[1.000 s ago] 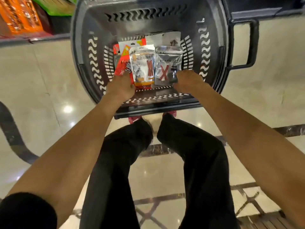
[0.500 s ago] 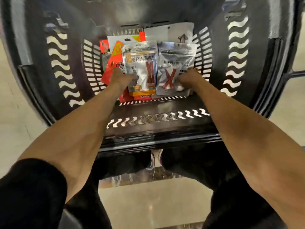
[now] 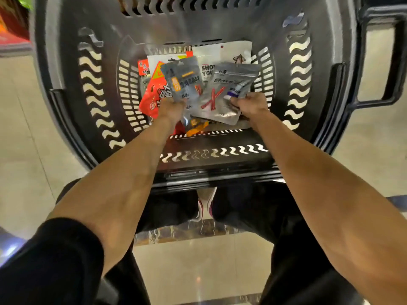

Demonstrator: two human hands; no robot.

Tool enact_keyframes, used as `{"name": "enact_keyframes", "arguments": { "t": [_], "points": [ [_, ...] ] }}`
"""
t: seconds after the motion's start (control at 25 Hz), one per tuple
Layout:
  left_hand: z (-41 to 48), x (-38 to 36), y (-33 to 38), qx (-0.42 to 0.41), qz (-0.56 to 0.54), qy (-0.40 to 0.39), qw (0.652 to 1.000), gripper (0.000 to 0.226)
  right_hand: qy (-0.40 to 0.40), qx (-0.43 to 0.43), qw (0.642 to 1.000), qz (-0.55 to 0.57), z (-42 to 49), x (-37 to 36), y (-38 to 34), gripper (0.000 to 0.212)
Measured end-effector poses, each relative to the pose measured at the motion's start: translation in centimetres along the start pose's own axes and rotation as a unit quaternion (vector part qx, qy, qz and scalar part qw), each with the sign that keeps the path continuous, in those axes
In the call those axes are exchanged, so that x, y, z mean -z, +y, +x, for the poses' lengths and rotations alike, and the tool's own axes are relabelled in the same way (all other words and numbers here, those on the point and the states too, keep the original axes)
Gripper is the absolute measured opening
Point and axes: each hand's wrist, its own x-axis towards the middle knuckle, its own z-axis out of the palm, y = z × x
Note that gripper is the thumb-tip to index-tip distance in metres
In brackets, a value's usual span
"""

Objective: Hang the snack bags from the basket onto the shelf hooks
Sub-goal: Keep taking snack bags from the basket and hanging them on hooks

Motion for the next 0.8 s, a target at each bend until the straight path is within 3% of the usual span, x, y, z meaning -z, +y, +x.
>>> {"name": "enact_keyframes", "arguments": {
  "t": [0.08, 0.2, 0.4, 0.48, 0.56, 0.68, 0.8],
  "points": [
    [-3.6, 2.5, 1.1, -0.065, 0.074, 0.048, 0.994, 0.024, 0.017, 0.051, 0.998, -0.029, -3.5, 2.0, -0.6, 0.026],
    [-10.5, 7.4, 3.2, -0.100, 0.063, 0.095, 0.988, 0.026, 0.031, 0.126, 0.987, -0.097, -10.4, 5.7, -2.8, 0.026],
    [-26.5, 15.6, 9.4, -0.207, -0.101, 0.124, 0.965, 0.005, 0.044, 0.225, 0.970, -0.080, -24.1, 13.1, -8.1, 0.042],
    [-33.3, 18.7, 11.6, -0.235, -0.137, 0.150, 0.951, 0.010, 0.020, 0.261, 0.963, -0.064, -29.6, 16.2, -10.3, 0.050],
    [-38.8, 21.7, 13.2, -0.253, -0.177, 0.170, 0.936, 0.005, 0.010, 0.309, 0.950, -0.055, -34.3, 19.4, -12.8, 0.040],
    [-46.6, 25.3, 14.5, -0.246, -0.242, 0.222, 0.912, 0.017, -0.010, 0.364, 0.931, -0.025, -41.5, 23.5, -15.6, 0.014],
    [-54.1, 27.1, 15.2, -0.250, -0.351, 0.213, 0.877, 0.012, -0.054, 0.412, 0.909, 0.045, -48.6, 25.9, -17.1, 0.031]
  ]
}}
